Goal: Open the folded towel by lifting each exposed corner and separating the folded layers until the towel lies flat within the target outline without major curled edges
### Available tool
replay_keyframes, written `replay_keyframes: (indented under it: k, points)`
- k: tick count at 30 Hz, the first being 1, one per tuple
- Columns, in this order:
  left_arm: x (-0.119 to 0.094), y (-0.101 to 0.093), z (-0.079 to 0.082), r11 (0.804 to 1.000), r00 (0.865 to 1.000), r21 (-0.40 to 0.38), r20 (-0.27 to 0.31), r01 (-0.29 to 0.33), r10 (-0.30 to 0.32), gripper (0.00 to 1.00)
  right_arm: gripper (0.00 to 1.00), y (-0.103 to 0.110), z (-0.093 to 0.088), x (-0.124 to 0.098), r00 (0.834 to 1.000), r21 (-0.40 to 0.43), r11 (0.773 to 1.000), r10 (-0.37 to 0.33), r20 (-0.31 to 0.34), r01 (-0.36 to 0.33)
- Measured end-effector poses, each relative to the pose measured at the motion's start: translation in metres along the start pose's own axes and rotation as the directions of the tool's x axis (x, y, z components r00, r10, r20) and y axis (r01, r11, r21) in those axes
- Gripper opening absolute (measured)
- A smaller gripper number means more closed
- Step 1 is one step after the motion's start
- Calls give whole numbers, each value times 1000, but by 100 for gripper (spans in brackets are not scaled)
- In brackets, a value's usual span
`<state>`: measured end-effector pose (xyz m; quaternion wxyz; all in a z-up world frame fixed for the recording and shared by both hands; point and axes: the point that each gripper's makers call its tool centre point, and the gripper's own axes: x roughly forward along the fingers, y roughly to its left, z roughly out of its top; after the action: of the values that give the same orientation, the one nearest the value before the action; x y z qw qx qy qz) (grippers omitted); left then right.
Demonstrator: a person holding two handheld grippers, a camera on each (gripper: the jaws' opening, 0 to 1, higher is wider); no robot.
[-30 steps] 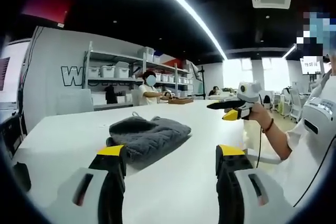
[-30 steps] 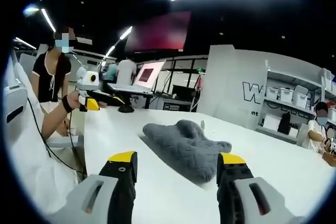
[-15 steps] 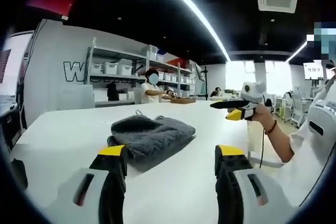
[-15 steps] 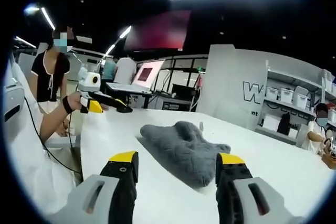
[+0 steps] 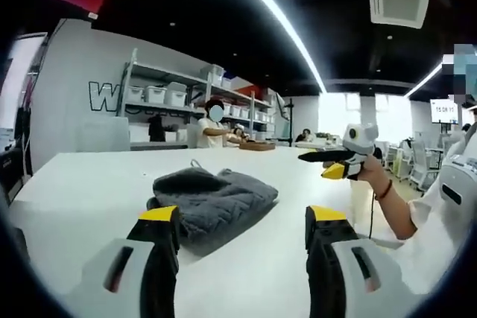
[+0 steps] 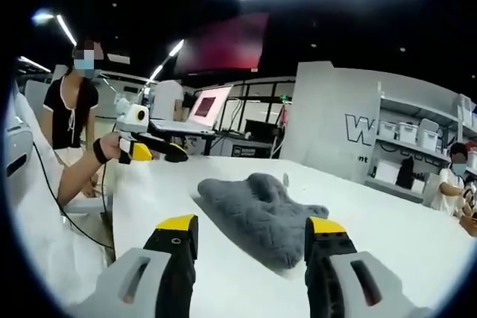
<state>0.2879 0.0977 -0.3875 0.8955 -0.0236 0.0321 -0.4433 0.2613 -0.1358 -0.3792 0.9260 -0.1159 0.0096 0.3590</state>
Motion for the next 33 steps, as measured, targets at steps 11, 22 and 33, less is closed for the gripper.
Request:
replay_keyframes:
  k: [11, 22, 33]
  points:
    - [20, 1, -1, 1000, 1000, 25, -26, 14, -13, 67, 55, -5, -2, 3, 1000, 20, 1000, 1, -4, -1]
    - [36, 0, 1, 999, 999, 13, -31, 35, -35, 67, 54, -12, -1, 8, 1000, 9, 1000, -17, -20, 17]
    - [45, 4, 2, 999, 999, -9, -29, 41, -41, 67, 54, -17, 1, 14, 999, 5, 1000, -22, -25, 22]
